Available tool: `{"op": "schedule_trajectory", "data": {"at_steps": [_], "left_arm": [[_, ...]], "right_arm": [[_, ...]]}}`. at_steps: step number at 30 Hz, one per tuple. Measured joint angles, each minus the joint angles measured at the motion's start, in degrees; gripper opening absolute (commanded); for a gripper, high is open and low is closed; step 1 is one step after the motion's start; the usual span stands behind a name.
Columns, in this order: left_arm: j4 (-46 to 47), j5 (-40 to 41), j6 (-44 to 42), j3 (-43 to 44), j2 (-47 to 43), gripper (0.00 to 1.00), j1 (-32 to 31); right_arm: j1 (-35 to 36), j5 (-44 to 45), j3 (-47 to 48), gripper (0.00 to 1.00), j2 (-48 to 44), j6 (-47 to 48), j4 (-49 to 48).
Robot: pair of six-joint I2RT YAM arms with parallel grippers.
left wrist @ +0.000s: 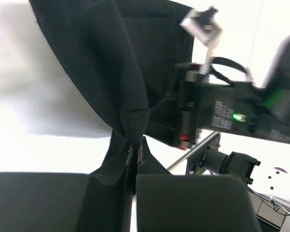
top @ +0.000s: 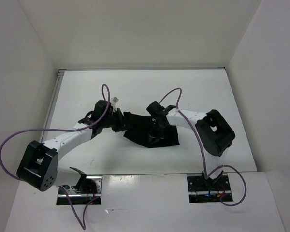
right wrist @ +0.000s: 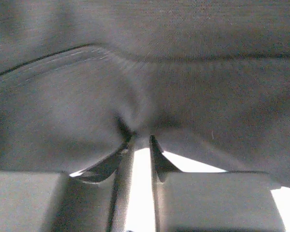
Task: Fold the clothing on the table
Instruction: Fold the skirt
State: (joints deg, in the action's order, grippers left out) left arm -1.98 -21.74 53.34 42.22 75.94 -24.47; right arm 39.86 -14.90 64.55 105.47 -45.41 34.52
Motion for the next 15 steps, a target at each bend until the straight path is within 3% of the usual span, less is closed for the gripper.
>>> {"op": "schedule_trajectory", "data": {"at_steps": [2, 3, 9, 15], "left_arm": [[-0.24, 0.04, -0.09, 0.02, 0.0, 0.0, 0.0], [-0.42, 0.04, -0.28, 0.02, 0.0, 0.0, 0.0], [-1.09, 0.04, -0.61, 0.02, 0.0, 0.0, 0.0], [-1.18, 0.04, -0.66, 0.07, 0.0, 0.0, 0.0]], "right_arm": [[-0.5, 0.85, 0.2, 0.3, -2.47, 0.04, 0.98], [-0.81, 1.09, 0.5, 0.38, -4.15, 0.2, 1.57], [-10.08, 4.61, 0.83, 0.41, -16.35, 1.42, 4.31], [-19.15, 9.84, -4.85, 0.41, -16.83, 3.15, 6.45]]}}
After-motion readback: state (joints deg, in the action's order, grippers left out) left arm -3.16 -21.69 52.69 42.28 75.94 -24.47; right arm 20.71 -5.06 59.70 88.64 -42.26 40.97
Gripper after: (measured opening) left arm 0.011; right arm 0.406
